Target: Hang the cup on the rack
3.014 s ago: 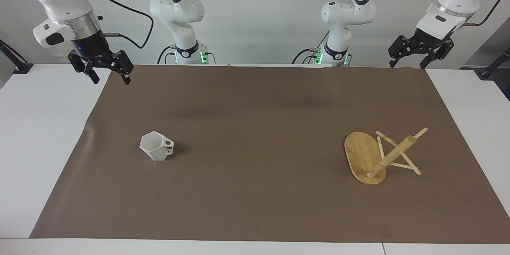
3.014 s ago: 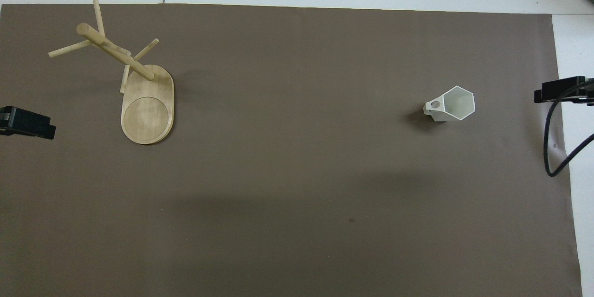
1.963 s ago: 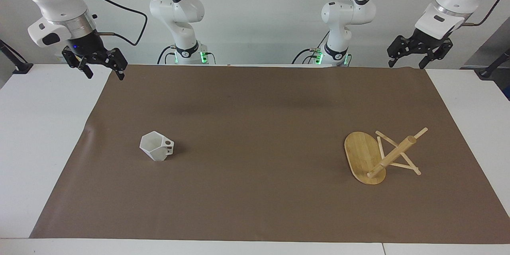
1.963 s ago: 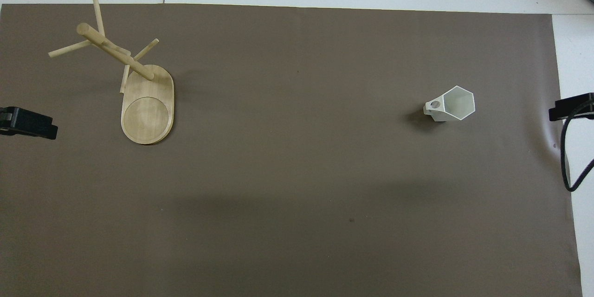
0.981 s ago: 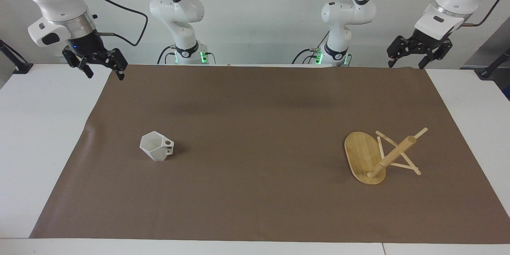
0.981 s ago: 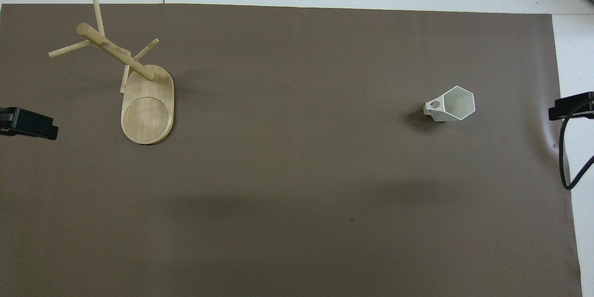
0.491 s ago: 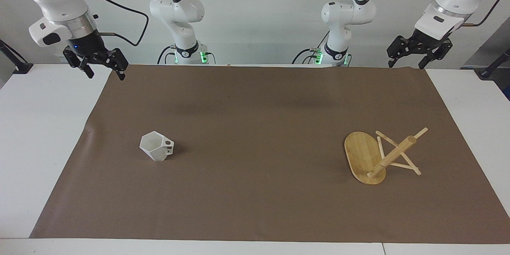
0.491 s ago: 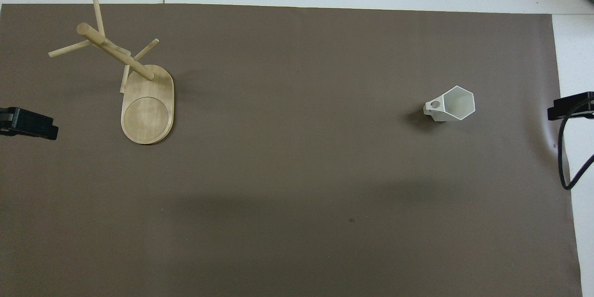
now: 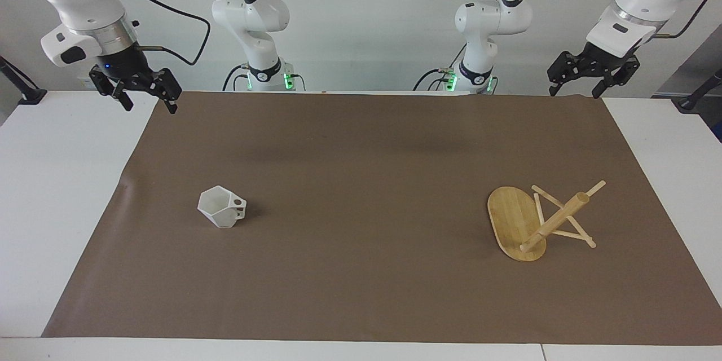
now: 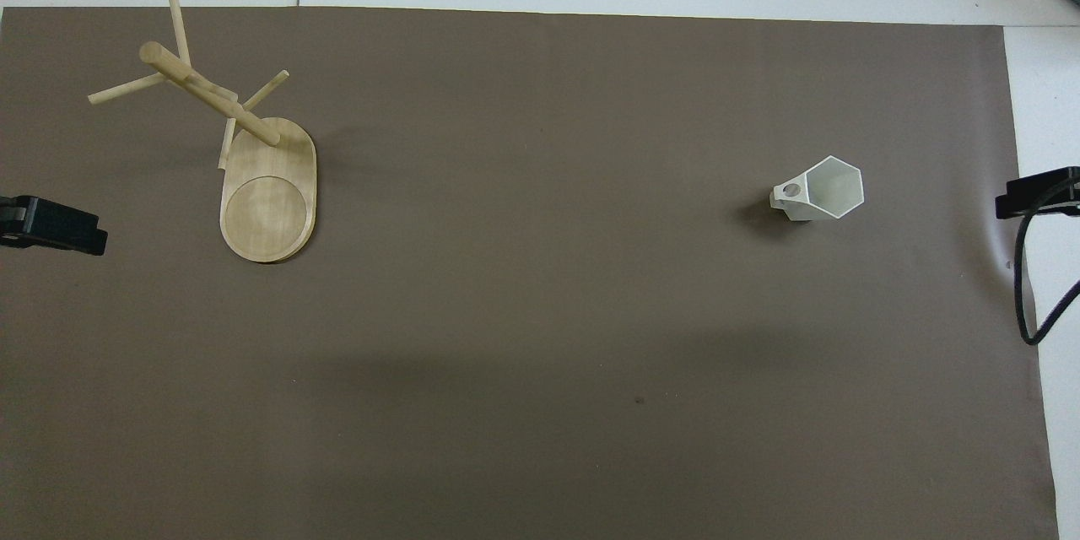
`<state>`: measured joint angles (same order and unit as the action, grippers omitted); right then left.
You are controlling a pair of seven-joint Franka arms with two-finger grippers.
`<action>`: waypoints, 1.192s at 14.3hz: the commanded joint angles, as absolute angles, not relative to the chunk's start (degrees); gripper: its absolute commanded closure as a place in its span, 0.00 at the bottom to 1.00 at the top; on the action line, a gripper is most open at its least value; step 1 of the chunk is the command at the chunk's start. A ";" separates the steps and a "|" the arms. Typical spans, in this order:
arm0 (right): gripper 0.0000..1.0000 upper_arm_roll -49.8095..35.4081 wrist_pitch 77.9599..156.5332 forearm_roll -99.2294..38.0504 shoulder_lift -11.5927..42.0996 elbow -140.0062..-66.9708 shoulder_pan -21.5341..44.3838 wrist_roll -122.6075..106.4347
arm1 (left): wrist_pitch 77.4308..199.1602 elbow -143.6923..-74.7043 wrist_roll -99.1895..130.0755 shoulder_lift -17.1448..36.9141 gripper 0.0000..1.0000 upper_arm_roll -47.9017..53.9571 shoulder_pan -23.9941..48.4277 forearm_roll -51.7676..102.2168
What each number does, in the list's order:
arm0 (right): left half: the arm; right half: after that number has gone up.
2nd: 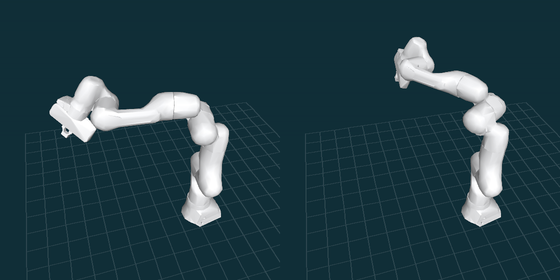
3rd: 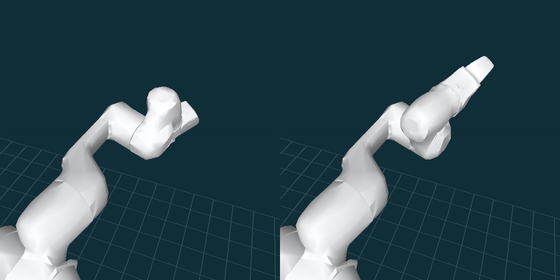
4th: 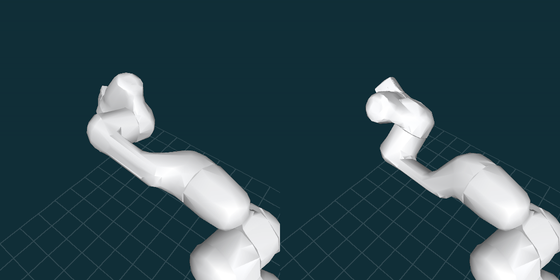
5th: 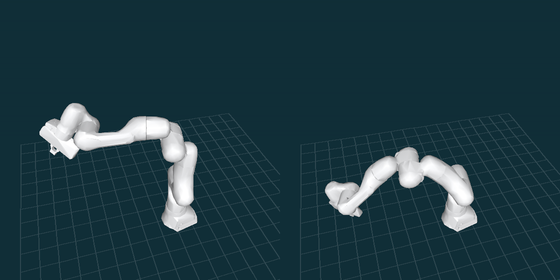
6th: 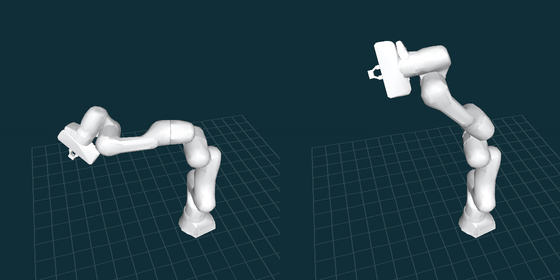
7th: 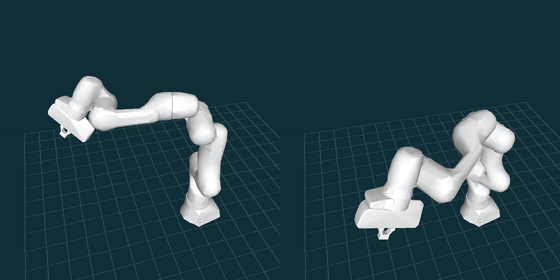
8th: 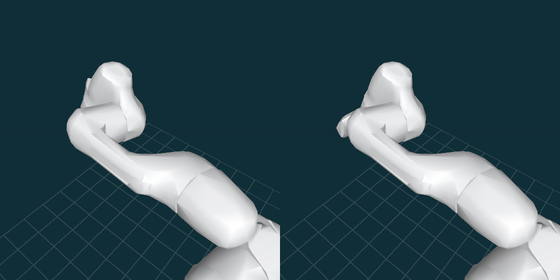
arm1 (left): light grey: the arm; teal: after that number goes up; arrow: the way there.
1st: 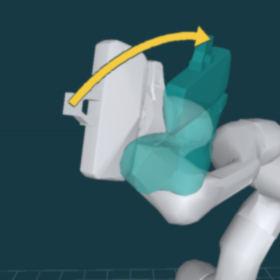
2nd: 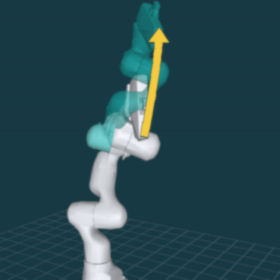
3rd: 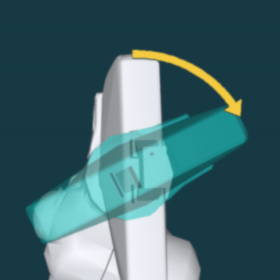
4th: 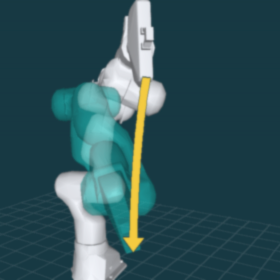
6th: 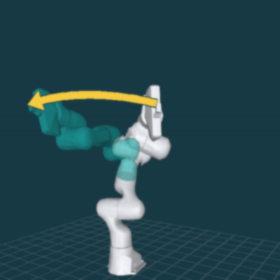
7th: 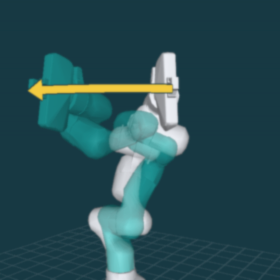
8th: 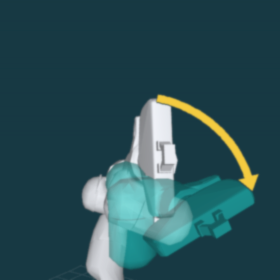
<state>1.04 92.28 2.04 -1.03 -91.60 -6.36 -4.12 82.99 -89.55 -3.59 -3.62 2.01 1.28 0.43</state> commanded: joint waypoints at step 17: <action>0.00 0.09 91.14 2.11 -2.20 -92.64 -6.33 -3.78 | 83.85 -91.14 -3.25 -4.83 0.00 1.58 2.20 -0.62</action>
<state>0.33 90.95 2.04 -1.09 -91.61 -6.11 -4.12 83.00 -89.57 -3.59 -3.62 2.01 1.29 0.43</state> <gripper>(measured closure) 0.000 0.000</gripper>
